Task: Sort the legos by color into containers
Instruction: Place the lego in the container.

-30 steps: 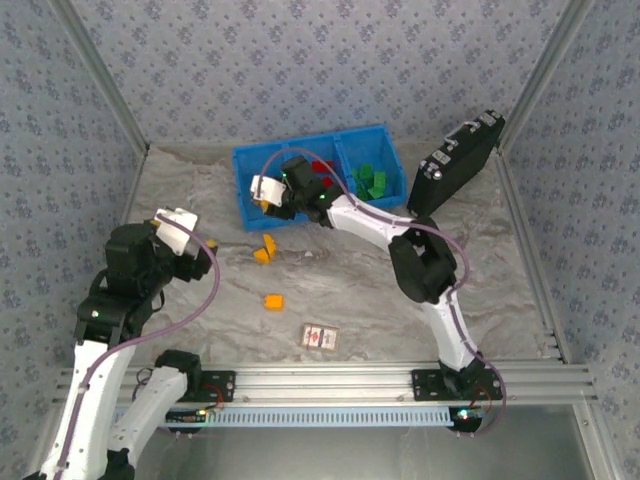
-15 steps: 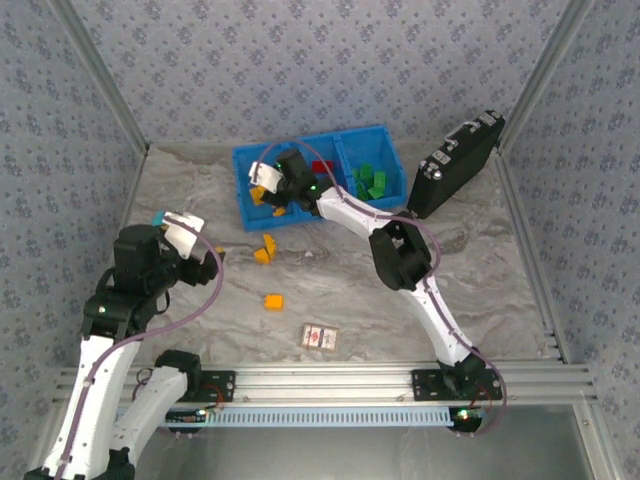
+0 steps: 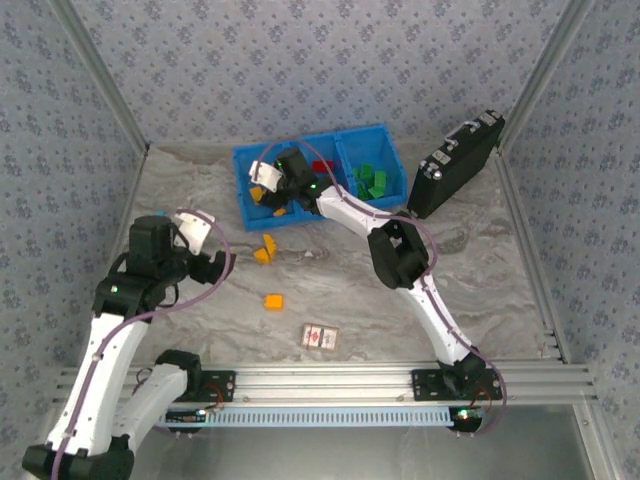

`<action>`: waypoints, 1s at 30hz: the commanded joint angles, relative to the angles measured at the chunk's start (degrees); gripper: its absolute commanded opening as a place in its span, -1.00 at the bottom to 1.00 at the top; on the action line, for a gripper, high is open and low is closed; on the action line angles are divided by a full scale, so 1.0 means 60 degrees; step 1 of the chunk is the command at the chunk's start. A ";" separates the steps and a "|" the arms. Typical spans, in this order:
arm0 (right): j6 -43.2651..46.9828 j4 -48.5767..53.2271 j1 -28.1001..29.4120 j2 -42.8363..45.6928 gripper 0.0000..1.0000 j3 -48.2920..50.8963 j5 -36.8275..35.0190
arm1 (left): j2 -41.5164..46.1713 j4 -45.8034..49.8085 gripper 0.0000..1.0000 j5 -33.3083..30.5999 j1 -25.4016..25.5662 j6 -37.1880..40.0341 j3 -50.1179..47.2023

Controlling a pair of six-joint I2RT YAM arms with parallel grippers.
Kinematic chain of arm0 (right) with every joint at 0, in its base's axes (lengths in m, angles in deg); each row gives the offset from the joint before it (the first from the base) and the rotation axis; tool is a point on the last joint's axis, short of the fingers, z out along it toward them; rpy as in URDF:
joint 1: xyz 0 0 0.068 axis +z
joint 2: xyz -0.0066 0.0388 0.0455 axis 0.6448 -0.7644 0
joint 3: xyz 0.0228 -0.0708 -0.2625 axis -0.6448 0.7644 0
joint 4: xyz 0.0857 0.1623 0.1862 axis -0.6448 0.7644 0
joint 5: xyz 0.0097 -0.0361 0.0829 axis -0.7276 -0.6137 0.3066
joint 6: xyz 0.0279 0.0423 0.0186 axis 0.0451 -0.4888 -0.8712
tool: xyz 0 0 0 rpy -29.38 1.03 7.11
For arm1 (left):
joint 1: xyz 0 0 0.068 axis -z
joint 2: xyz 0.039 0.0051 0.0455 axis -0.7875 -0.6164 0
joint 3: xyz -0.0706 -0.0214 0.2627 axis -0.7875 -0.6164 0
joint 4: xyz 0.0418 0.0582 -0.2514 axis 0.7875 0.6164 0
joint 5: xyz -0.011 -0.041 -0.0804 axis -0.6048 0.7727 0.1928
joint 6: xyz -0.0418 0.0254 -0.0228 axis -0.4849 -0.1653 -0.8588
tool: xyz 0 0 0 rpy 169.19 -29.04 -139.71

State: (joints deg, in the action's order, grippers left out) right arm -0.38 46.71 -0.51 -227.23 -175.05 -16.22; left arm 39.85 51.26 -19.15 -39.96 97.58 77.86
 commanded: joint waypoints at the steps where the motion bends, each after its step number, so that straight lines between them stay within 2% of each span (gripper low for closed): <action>1: 0.0294 0.0275 0.0044 0.0518 0.54 0.0059 0.0272 | 0.0033 -0.0061 0.82 0.0552 -0.0035 -0.0625 -0.0089; 5: 0.0447 0.0150 0.0072 0.0981 0.60 0.0328 0.0190 | -0.0129 0.0097 0.82 0.0677 -0.0021 -0.0865 -0.0165; 6: 0.0448 0.0108 0.0059 0.1125 0.68 0.0397 0.0156 | -0.0114 0.0110 0.84 0.0694 -0.0021 -0.0932 -0.0159; 7: 0.0455 0.0085 0.0046 0.1319 1.00 0.0494 0.0092 | -0.0111 0.0215 0.88 0.0840 -0.0021 -0.0964 -0.0054; 9: 0.0604 0.0138 0.0058 0.1896 0.99 0.0842 -0.0055 | -0.0067 0.0187 1.00 0.0878 -0.0021 -0.1383 0.0132; 14: 0.1004 -0.0383 0.0080 0.4143 0.99 0.2851 -0.0705 | 0.0172 -0.1239 1.00 0.0717 -0.0008 -0.2476 -0.0503; 18: 0.0521 0.0712 -0.0033 0.5731 0.99 0.3552 -0.0948 | -0.0400 -0.1697 1.00 0.0643 0.0175 -0.3214 -0.0772; 21: -0.0123 0.1765 -0.0157 0.6820 0.99 0.3821 -0.0772 | -0.0745 -0.2019 0.99 0.0112 0.0758 -0.3228 -0.0876; 24: -0.0578 0.2100 -0.0175 0.7906 0.99 0.4546 -0.0969 | -0.1105 -0.2171 0.99 -0.0547 0.1503 -0.3148 -0.0838; 27: -0.1293 0.1761 -0.0174 0.9043 0.99 0.5586 -0.1819 | -0.1758 -0.1951 1.00 -0.0707 0.1853 -0.3458 -0.0669; 30: -0.1972 0.1651 -0.0237 1.0105 0.99 0.6628 -0.2606 | -0.2374 -0.1940 1.00 -0.1343 0.2421 -0.3806 -0.0700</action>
State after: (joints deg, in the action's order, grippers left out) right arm -6.37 54.31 -1.47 -169.88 -139.56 -26.08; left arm 27.78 40.29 -22.93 -27.68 77.63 72.81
